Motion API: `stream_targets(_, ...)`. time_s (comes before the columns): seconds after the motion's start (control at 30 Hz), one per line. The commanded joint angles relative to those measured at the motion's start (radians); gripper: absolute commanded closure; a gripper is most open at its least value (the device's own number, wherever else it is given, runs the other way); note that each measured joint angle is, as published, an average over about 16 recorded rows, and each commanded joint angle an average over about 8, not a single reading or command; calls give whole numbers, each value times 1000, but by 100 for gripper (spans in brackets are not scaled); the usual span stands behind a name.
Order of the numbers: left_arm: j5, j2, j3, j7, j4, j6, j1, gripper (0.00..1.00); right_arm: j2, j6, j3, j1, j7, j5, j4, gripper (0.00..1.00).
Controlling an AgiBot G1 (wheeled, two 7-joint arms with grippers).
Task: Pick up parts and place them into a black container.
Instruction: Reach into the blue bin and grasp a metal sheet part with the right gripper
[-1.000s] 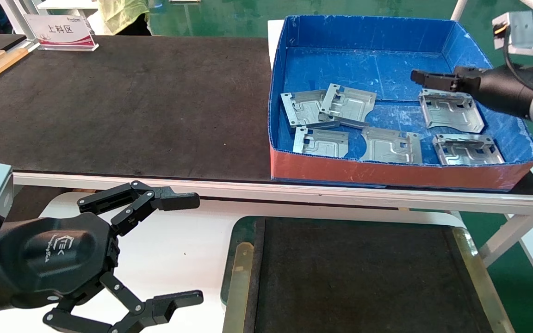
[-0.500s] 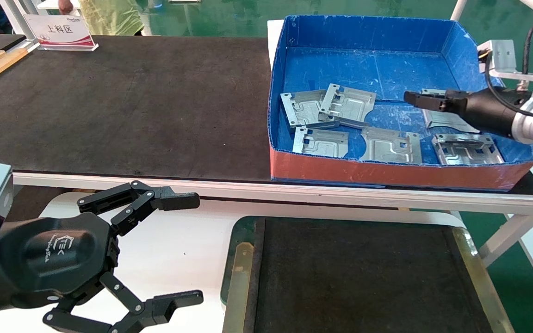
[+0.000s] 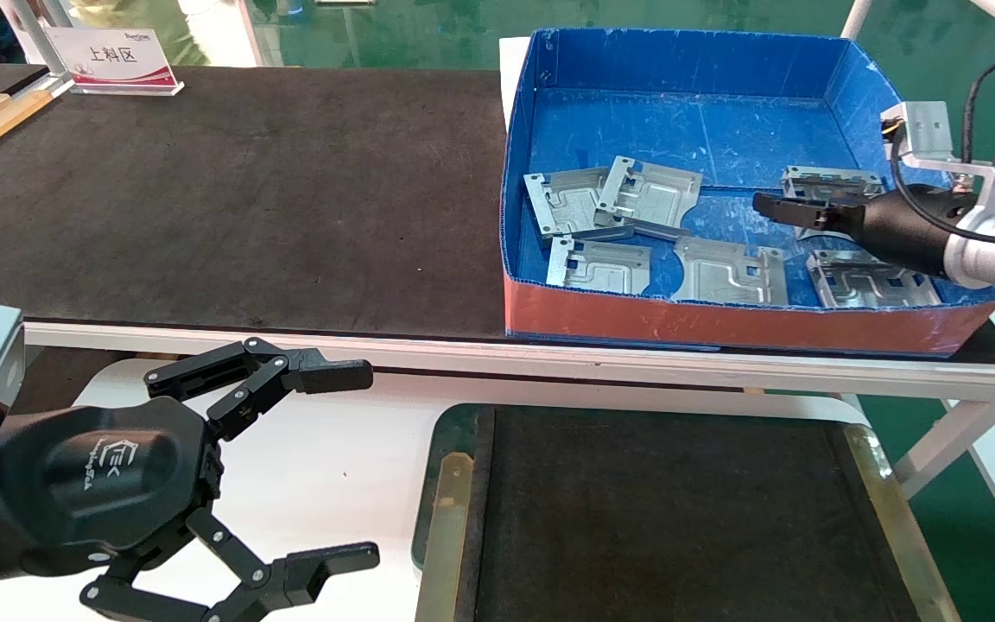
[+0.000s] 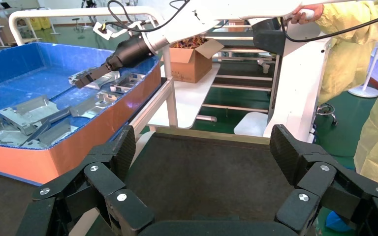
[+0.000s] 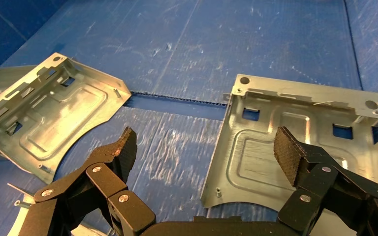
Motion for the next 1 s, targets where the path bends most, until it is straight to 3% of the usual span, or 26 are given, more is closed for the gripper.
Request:
stream_targets(0.03, 0, 0, 0, 0, 0, 0, 0, 0, -1, -1, 0, -4, -2, 0, 3, 100)
stream_targets(1.0, 0, 0, 0, 0, 0, 0, 0, 0, -5, 14, -3, -16, -10, -4, 16, 100)
